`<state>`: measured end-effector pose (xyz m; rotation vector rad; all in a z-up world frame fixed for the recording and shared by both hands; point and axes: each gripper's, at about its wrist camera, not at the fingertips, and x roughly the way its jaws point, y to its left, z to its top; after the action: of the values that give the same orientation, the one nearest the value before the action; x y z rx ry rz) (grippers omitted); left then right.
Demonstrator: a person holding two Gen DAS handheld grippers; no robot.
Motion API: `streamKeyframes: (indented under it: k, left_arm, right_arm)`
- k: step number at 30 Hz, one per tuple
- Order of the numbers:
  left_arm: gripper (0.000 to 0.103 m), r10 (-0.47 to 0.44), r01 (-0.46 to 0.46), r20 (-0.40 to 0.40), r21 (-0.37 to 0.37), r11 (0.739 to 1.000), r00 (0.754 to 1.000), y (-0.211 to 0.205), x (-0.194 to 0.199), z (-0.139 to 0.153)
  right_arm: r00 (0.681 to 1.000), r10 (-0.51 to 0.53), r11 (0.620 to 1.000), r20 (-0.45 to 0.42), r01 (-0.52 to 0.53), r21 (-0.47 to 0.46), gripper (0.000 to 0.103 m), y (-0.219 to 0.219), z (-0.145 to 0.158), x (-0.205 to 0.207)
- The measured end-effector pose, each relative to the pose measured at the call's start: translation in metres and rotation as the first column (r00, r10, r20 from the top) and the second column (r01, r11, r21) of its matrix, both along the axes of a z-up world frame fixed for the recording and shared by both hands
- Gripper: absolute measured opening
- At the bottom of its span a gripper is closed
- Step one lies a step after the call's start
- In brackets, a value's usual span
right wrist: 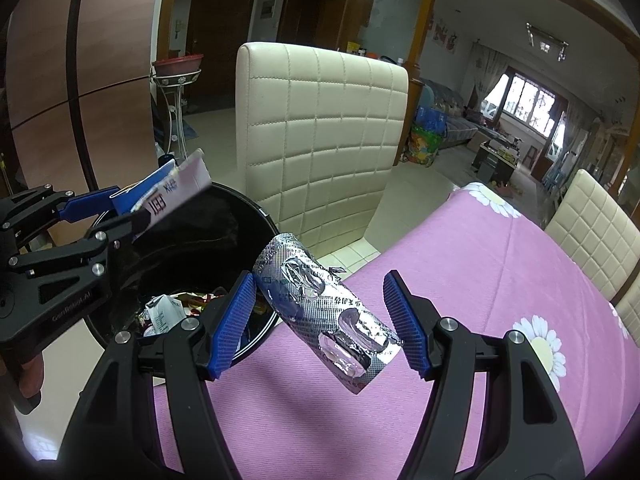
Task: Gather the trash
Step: 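Open the left tool to drop the box while the right tool releases the blister pack into the bin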
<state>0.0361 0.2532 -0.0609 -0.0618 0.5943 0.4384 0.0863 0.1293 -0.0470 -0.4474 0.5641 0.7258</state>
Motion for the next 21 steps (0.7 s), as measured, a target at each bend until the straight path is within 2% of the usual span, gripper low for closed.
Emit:
streamKeyframes:
  k: [1, 2, 3, 7, 17, 21]
  left_arm:
    - [0.065, 0.008, -0.008, -0.003, -0.019, 1.000, 1.000, 0.002, -0.001, 0.000]
    - [0.079, 0.019, -0.019, 0.001, -0.033, 0.999, 1.000, 0.005, -0.001, 0.000]
    - [0.080, 0.035, -0.034, 0.016, -0.049, 0.998, 0.999, 0.009, -0.003, 0.000]
    - [0.081, 0.070, -0.068, 0.021, -0.063, 0.996, 0.997, 0.017, -0.006, 0.002]
    - [0.081, 0.132, -0.131, 0.020, -0.019, 0.991, 0.991, 0.027, -0.015, 0.001]
    - [0.081, 0.160, -0.160, 0.025, -0.012, 0.987, 0.987, 0.033, -0.019, 0.001]
  right_arm:
    - [1.000, 0.002, 1.000, 0.000, -0.002, -0.001, 0.067, 0.000, 0.000, 0.000]
    - [1.000, 0.003, 1.000, 0.001, -0.003, -0.002, 0.067, 0.001, 0.000, 0.000]
    - [1.000, 0.004, 1.000, 0.001, -0.004, -0.003, 0.067, 0.001, -0.001, 0.000]
    - [1.000, 0.012, 1.000, -0.001, -0.012, -0.005, 0.067, 0.004, -0.001, -0.001]
    - [0.998, 0.057, 0.998, -0.022, -0.057, -0.012, 0.069, 0.024, -0.005, -0.005]
    - [0.996, 0.080, 0.997, -0.034, -0.080, -0.001, 0.074, 0.032, -0.005, -0.008]
